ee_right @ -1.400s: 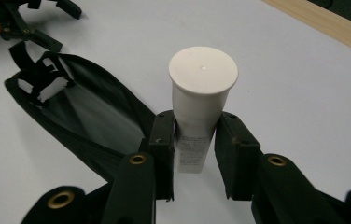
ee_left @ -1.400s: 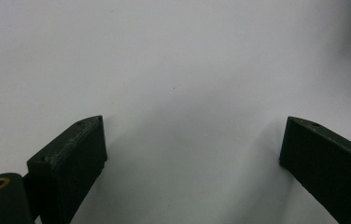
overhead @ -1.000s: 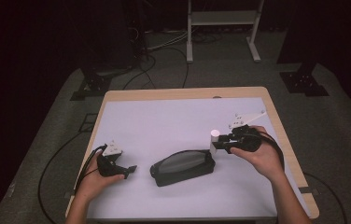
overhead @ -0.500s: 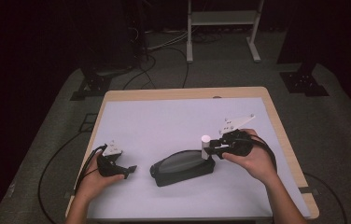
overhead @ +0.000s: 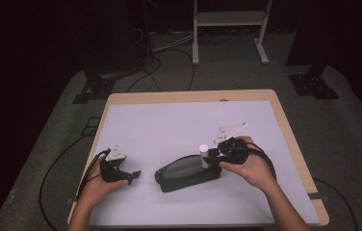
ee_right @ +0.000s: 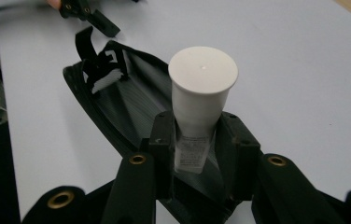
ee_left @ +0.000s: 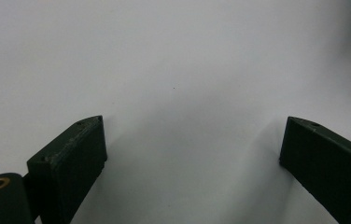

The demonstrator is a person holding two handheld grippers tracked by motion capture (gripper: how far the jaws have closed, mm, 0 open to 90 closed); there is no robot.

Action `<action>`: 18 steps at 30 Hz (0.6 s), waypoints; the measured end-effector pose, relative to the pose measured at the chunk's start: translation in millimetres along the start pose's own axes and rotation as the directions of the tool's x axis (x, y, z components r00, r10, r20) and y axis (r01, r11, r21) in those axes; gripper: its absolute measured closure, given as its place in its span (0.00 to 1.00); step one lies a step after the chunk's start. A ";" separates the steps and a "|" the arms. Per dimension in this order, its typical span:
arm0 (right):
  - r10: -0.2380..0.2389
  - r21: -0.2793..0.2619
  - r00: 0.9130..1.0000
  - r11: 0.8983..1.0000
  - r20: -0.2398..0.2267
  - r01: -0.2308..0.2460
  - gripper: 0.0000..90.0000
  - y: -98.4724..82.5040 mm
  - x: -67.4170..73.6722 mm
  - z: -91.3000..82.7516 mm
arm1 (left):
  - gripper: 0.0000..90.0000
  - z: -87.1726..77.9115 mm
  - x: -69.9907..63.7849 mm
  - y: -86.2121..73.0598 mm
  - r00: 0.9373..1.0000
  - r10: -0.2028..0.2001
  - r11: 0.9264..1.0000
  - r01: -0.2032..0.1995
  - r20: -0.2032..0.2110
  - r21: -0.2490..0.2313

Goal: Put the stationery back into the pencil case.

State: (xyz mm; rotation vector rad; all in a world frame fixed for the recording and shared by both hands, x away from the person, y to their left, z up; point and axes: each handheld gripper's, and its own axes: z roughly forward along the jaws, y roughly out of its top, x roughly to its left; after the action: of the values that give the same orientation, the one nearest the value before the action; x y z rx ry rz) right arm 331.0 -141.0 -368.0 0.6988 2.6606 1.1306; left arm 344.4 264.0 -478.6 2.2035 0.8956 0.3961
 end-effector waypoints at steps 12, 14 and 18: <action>-0.020 0.068 1.000 0.998 -0.012 0.020 0.76 -0.6 6.1 22.8 | 0.07 0.0 0.1 0.0 1.000 0.002 1.000 -0.002 0.000 0.000; -0.020 0.080 1.000 0.997 -0.018 0.021 0.75 -0.8 6.4 26.0 | 0.07 0.0 0.2 0.0 1.000 0.002 1.000 -0.002 0.000 0.000; -0.018 0.063 0.999 0.998 -0.027 0.020 0.75 -1.1 6.7 29.6 | 0.07 0.0 0.1 0.0 1.000 0.002 1.000 -0.002 -0.001 0.000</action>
State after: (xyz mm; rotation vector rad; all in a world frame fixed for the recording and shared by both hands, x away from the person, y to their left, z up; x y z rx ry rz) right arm 334.4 -119.6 -389.2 0.6726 2.7301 1.0620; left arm 344.5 264.1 -478.6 2.2043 0.8938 0.3979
